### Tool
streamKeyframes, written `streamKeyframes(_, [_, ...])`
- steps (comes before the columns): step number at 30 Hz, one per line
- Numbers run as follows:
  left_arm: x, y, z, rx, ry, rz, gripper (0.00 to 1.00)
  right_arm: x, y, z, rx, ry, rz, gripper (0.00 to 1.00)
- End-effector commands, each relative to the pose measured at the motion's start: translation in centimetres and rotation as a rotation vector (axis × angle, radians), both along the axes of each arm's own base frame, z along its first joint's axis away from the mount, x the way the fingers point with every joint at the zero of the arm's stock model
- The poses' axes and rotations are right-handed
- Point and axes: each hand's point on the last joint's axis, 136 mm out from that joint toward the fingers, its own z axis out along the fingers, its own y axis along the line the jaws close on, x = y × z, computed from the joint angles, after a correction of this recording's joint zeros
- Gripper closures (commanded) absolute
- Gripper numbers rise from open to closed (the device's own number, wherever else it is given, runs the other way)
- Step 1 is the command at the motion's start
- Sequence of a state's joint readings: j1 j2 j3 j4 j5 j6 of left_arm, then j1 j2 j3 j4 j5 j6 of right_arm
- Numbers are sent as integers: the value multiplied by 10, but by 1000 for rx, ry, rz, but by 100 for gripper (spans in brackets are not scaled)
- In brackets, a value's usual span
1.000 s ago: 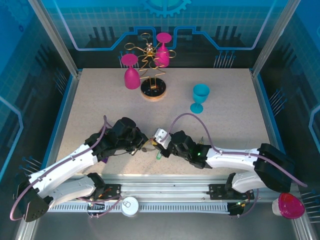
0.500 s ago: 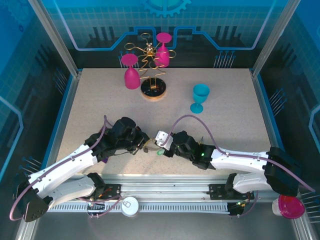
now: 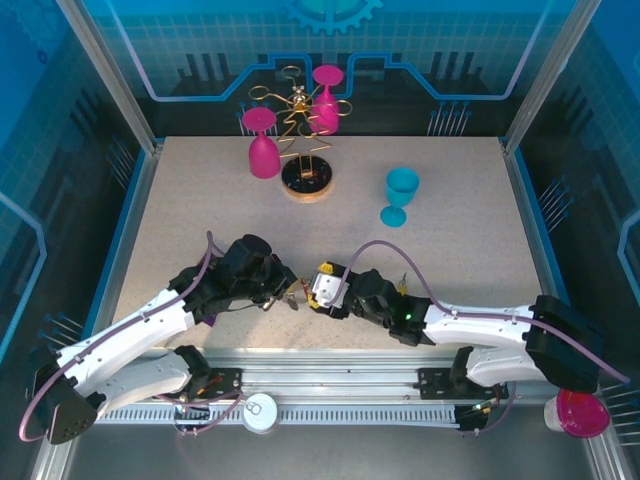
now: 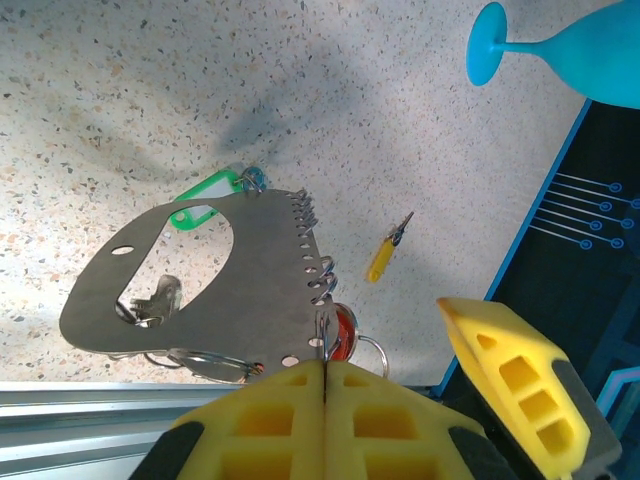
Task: Put the keys on the keyring
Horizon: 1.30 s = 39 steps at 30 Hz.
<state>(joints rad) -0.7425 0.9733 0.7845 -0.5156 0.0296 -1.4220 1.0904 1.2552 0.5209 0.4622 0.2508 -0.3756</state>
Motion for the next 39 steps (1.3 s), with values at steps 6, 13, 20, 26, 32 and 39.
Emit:
streamKeyframes(6, [1, 1, 8, -20, -4, 23, 100, -2, 35, 22, 110, -101, 86, 45])
streamKeyframes(13, [-1, 3, 9, -19, -5, 27, 100, 4, 35, 19, 125, -130, 56, 63])
streamKeyframes(20, [-1, 3, 9, -28, 0, 29, 100, 2, 39, 17, 122, -135, 71, 73])
streamKeyframes(26, [-2, 4, 10, -31, 0, 36, 100, 0, 41, 11, 94, -139, 91, 99])
streamKeyframes(32, [6, 15, 12, -27, -92, 76, 63, -2, 40, 9, 80, -128, 101, 100])
streamKeyframes(39, [33, 60, 70, 395, -618, -90, 32, -6, 30, 16, 97, -36, 163, 100])
